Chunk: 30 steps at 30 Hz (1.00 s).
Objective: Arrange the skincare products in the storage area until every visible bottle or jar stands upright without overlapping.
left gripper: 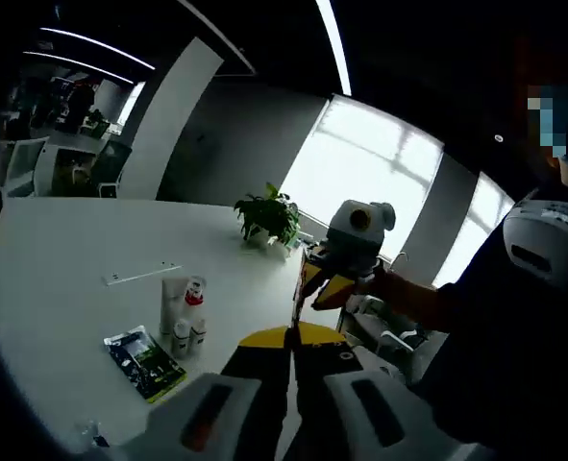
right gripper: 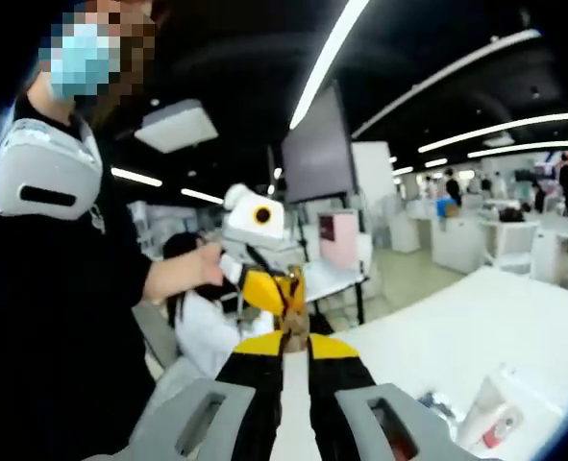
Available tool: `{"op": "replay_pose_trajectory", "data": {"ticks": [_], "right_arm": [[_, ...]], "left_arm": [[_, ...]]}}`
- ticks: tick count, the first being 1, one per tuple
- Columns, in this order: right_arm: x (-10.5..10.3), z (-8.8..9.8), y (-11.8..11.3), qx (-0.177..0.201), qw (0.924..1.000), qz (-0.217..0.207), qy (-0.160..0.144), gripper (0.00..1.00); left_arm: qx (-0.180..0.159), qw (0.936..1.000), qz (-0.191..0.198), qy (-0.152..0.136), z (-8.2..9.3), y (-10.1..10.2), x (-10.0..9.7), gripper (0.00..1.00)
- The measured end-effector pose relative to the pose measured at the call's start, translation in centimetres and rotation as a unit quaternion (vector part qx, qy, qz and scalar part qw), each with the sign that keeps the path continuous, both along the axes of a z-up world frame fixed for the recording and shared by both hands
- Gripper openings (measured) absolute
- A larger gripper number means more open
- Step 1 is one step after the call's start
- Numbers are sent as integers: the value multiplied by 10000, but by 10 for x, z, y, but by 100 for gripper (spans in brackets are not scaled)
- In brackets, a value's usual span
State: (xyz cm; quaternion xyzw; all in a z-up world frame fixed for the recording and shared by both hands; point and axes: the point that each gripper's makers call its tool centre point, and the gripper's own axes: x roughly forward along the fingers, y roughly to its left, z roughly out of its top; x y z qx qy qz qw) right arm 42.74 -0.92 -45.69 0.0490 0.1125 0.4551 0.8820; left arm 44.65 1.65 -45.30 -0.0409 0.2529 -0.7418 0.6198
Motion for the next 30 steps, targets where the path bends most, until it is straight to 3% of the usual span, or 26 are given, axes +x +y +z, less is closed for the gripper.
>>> {"op": "replay_pose_trajectory", "data": {"ticks": [2, 8, 10, 18, 21, 25, 28, 30], "right_arm": [[0, 1, 2, 79, 10000, 36, 10, 4], [4, 9, 3, 310, 9995, 111, 8, 4], [4, 12, 5, 354, 9993, 144, -21, 4], [5, 6, 4, 220, 9997, 137, 29, 0], [7, 4, 1, 254, 9996, 38, 122, 0], [12, 10, -5, 705, 9971, -156, 223, 0], [16, 17, -11, 1093, 9928, -373, 328, 0], [19, 22, -17, 1569, 9851, -543, 451, 0]], "left_arm": [[94, 9999, -80, 71, 4, -1, 1, 1], [483, 9971, -527, -265, 3, -3, -5, 1], [561, 9963, -604, -234, 1, -4, -7, 1], [739, 9941, -719, -330, -6, -6, -7, 1], [700, 9940, -715, -447, -8, -7, -5, 1], [364, 9953, -590, -678, -2, -11, 3, 2], [31, 9981, -394, -472, 4, -14, 8, 3], [-135, 9986, -236, -462, 4, -13, 15, 5]]}}
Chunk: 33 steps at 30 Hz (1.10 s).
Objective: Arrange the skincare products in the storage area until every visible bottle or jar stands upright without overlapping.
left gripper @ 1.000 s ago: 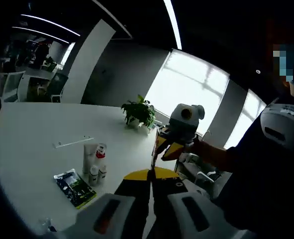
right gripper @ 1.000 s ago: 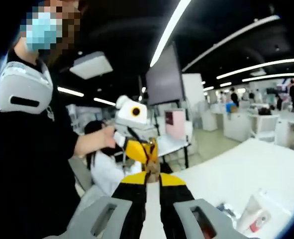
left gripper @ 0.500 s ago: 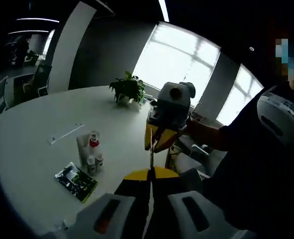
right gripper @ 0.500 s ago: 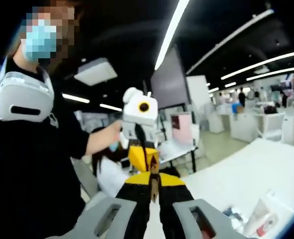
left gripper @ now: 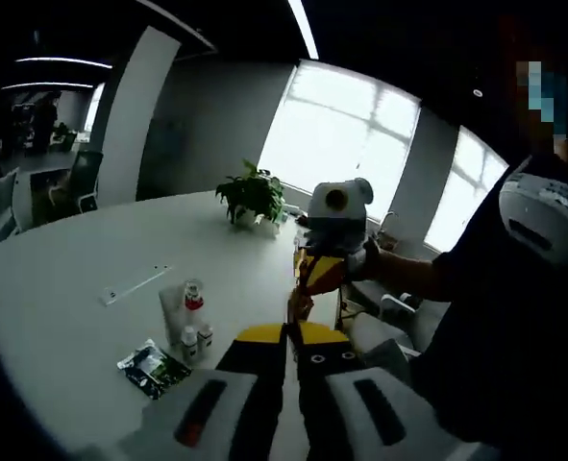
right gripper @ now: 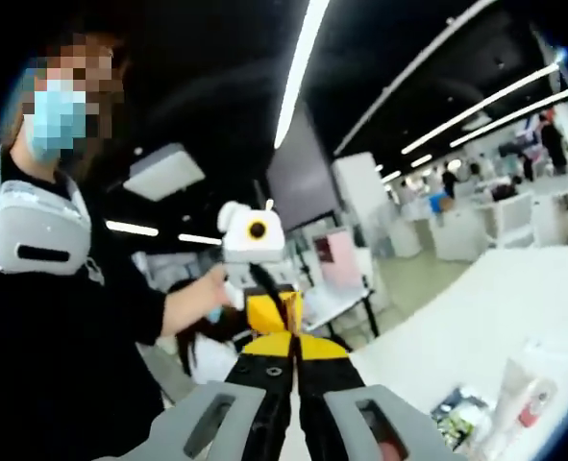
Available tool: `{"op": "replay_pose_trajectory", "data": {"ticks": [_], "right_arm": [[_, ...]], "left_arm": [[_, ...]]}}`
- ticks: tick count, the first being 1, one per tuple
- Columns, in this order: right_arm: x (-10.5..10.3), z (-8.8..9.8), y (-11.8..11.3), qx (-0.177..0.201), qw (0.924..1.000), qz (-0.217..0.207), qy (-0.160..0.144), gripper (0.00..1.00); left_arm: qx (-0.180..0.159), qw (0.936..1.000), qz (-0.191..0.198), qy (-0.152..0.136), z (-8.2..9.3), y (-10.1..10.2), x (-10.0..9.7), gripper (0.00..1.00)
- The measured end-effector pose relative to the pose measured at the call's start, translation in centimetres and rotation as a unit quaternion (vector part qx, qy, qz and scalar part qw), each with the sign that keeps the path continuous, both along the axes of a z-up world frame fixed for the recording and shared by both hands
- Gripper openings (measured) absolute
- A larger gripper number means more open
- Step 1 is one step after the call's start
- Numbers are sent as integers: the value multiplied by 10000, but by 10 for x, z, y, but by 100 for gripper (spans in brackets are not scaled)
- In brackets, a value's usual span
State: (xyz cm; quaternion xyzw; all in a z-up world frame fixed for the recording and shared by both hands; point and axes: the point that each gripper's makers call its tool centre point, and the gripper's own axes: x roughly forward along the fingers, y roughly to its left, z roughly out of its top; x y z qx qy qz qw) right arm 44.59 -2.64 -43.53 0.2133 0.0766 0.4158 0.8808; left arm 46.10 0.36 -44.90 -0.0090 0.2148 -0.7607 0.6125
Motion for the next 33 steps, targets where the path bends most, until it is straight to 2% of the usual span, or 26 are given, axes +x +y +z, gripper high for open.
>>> {"op": "replay_pose_trajectory", "data": {"ticks": [3, 4, 8, 14, 17, 19, 24, 28, 30, 31, 33], "right_arm": [[0, 0, -6, 252, 9996, -117, 79, 0], [0, -1, -9, 308, 9993, -165, 93, 0], [1, -2, -10, 361, 9990, -238, 107, 0], [3, -3, -8, 456, 9984, -293, 130, 0], [4, -6, -9, 461, 9982, -354, 139, 0], [5, -7, -9, 461, 9980, -395, 154, 0], [8, -18, -7, 96, 9988, -455, 174, 0], [13, -28, -10, -539, 9964, -655, -85, 0], [14, -37, -10, -708, 9952, -672, 33, 0], [15, -45, -13, -924, 9929, -734, 109, 0], [16, -56, -16, -1081, 9906, -805, 245, 2]], "left_arm": [[-94, 9998, 143, 124, -2, 1, 3, 9], [-230, 9994, 230, 149, 1, -1, 5, 9], [-416, 9982, 341, 255, 5, -3, 4, 4], [-442, 9974, 490, 291, 0, -10, 6, 2], [-499, 9950, 637, 580, 0, -12, 10, 1], [-473, 9947, 683, 614, -1, -12, 11, 0], [-325, 9944, 782, 633, -7, -12, 14, 0], [-167, 9951, 831, 518, -14, -11, 18, 0], [-84, 9951, 862, 485, -19, -9, 21, 0], [-37, 9946, 906, 503, -23, -8, 24, 0], [21, 9938, 949, 581, -28, -5, 29, 0]]}}
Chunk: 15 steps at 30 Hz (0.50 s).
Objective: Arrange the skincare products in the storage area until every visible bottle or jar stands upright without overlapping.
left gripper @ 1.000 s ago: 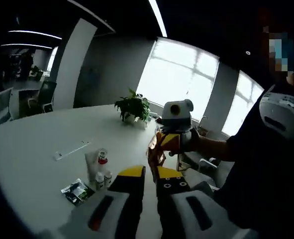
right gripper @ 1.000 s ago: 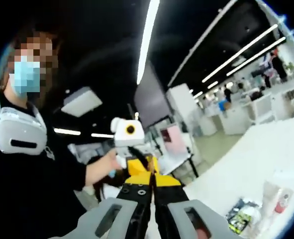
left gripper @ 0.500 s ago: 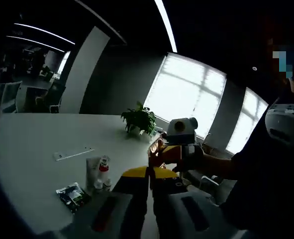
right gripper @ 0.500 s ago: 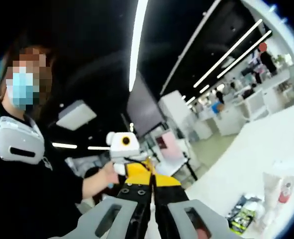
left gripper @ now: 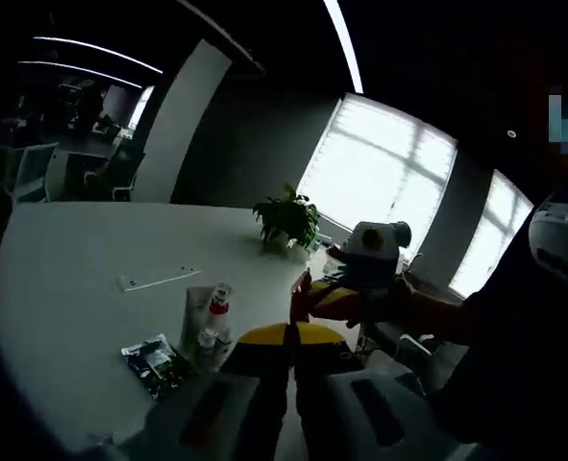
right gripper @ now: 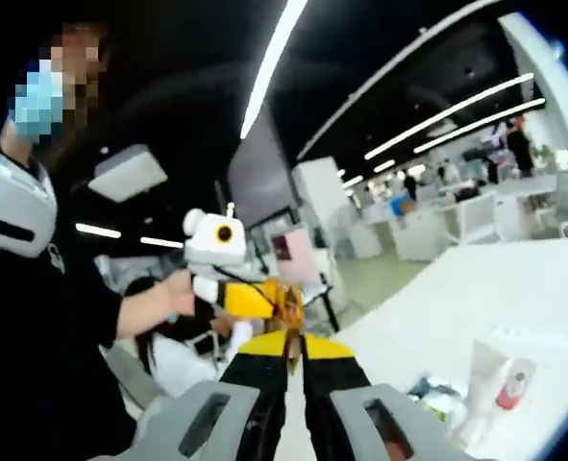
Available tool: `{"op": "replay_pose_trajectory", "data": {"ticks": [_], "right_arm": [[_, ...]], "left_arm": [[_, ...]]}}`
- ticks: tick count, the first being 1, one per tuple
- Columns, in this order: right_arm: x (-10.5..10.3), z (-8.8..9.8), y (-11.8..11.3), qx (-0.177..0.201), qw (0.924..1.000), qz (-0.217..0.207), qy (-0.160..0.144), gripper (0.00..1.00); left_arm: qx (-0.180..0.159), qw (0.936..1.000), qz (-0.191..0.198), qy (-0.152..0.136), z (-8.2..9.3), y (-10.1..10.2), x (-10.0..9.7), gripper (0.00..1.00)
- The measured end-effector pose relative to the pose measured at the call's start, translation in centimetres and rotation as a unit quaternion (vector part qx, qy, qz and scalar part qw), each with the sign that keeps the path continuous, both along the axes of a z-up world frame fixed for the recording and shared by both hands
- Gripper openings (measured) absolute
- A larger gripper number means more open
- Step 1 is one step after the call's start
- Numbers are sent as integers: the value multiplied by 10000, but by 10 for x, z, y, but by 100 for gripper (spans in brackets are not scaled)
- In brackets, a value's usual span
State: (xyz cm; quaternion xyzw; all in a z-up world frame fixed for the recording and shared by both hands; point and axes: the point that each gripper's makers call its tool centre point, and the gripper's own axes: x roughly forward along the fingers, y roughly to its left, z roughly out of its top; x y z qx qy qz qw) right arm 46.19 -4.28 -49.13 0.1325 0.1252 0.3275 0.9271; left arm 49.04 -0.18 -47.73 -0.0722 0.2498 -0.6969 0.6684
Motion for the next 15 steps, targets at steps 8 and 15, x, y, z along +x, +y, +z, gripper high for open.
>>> {"op": "replay_pose_trajectory", "data": {"ticks": [8, 15], "right_arm": [[-10, -23, -11, -55, 9996, -140, 254, 2], [-20, -48, -17, -713, 9965, -203, 383, 12]], "left_arm": [[259, 9981, 2, 567, -28, 8, 23, 0], [590, 9921, -68, 1101, -66, 9, 53, 0]]}}
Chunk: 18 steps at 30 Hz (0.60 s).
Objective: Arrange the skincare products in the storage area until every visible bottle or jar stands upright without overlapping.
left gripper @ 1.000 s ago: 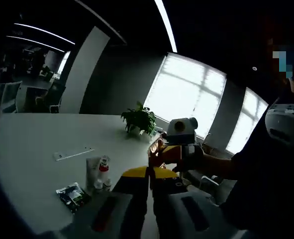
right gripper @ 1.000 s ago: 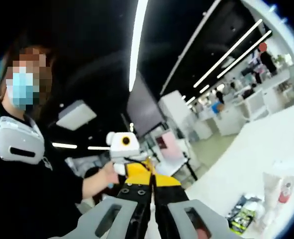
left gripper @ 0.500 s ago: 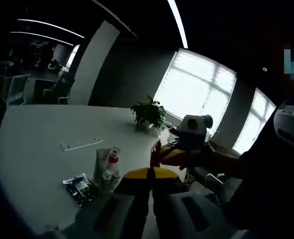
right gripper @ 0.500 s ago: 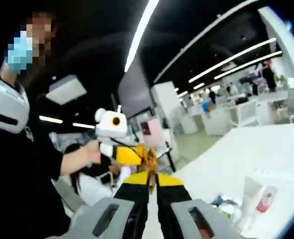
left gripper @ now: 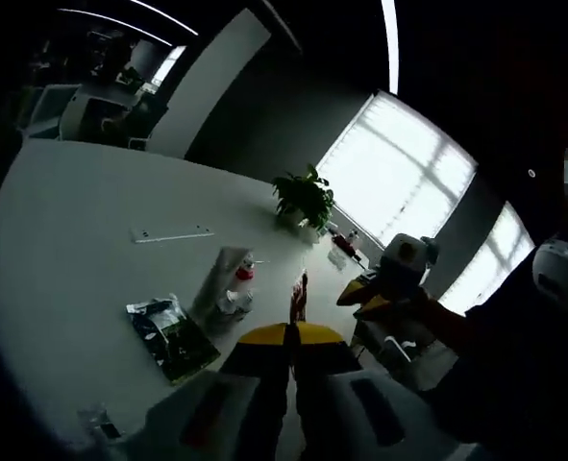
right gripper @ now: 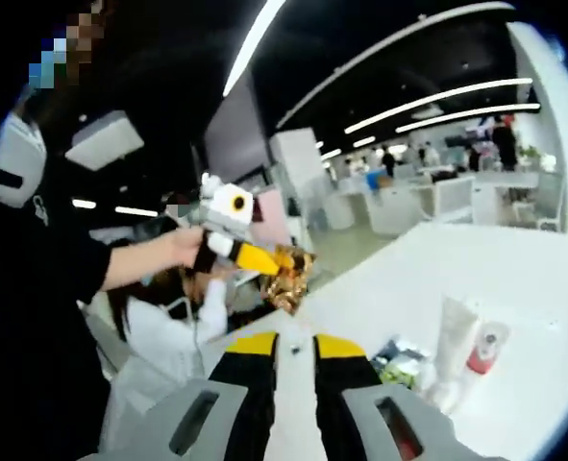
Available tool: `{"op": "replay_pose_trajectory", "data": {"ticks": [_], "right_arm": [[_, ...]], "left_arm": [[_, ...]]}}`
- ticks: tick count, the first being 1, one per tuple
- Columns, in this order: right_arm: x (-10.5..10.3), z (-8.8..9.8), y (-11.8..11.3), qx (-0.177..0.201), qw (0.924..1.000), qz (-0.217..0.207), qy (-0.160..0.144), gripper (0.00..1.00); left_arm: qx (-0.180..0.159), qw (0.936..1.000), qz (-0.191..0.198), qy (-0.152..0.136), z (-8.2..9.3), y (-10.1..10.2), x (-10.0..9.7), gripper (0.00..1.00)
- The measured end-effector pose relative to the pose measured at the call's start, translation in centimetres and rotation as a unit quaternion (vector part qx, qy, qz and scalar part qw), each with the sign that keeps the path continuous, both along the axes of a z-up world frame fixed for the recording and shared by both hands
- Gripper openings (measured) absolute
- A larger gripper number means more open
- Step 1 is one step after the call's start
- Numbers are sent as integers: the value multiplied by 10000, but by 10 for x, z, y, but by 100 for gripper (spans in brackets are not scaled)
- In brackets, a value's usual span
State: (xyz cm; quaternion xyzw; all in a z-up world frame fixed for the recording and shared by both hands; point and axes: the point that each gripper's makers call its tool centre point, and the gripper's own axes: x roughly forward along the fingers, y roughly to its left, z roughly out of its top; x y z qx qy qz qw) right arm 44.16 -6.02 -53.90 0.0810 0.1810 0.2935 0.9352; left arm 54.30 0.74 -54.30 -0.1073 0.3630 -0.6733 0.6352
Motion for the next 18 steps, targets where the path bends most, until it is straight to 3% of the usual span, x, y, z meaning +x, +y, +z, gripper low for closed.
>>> {"op": "replay_pose_trajectory", "data": {"ticks": [6, 8, 11, 18], "right_arm": [[-13, -25, -1, -222, 9994, -4, 251, 15], [-16, -34, -4, -356, 9988, -56, 327, 20], [-19, -34, -6, -173, 9993, -146, 314, 30], [-23, -50, -21, -343, 9976, -320, 518, 41]], "left_arm": [[425, 9989, 170, 140, -39, 1, 34, 0], [485, 9984, 229, 202, -48, 1, 43, 0], [686, 9970, 217, 278, -66, 0, 55, 0], [970, 9936, 300, 492, -97, -3, 75, 0]]}}
